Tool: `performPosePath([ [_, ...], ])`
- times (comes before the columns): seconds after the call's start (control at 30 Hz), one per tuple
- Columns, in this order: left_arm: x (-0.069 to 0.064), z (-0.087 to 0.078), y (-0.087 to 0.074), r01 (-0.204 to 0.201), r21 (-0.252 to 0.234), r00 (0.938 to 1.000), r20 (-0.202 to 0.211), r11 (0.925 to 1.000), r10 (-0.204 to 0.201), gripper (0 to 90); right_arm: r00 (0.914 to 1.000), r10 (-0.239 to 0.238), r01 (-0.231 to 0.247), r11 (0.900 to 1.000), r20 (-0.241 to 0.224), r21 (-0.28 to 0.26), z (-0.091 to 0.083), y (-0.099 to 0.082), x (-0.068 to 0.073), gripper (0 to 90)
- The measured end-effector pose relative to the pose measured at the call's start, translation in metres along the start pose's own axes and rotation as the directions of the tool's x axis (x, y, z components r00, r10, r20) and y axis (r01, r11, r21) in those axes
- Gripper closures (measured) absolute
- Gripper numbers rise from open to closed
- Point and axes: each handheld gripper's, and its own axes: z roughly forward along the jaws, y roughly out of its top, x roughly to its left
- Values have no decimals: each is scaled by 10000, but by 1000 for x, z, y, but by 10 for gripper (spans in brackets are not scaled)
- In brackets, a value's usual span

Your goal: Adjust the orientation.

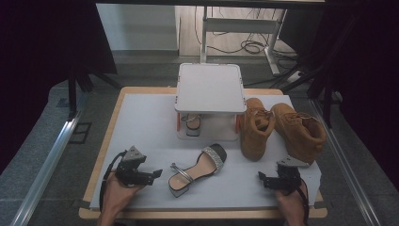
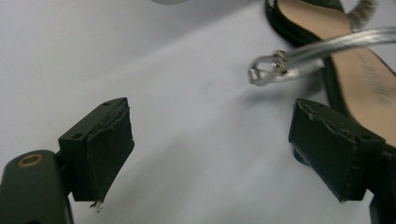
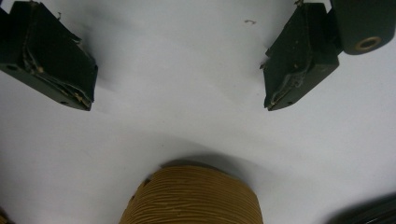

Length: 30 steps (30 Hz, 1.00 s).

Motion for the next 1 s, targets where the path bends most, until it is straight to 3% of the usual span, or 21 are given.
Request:
performPosePath([
  [0.1, -5, -4, -4, -50, -122, 9993, 365, 9999, 55, 135, 10000, 4, -4, 10000, 0, 0, 0, 0, 0, 100],
  [0.23, -18, -5, -9, -498, -44, 9969, 600, 9988, 500, 146, 10000, 4, -4, 10000, 1, -2, 0, 0, 0, 100],
  [0.5, -33, -6, -16, -891, 54, 9912, 983, 9960, 881, 150, 10000, -1, 1, 10000, -1, -1, 0, 0, 0, 100],
  [0.63, -39, -3, -18, -965, 78, 9851, 1436, 9953, 944, 151, 10000, 1, -1, 10000, -1, 0, 0, 0, 0, 100],
  [0.77, -44, 1, -17, -1128, 136, 9823, 1524, 9935, 1094, 162, 10000, 3, -3, 10000, -1, 0, 0, 0, 0, 100],
  [1.0, -58, 14, -14, -1568, 307, 9714, 1851, 9871, 1486, 199, 10000, 0, 0, 10000, 1, -2, 0, 0, 0, 100],
])
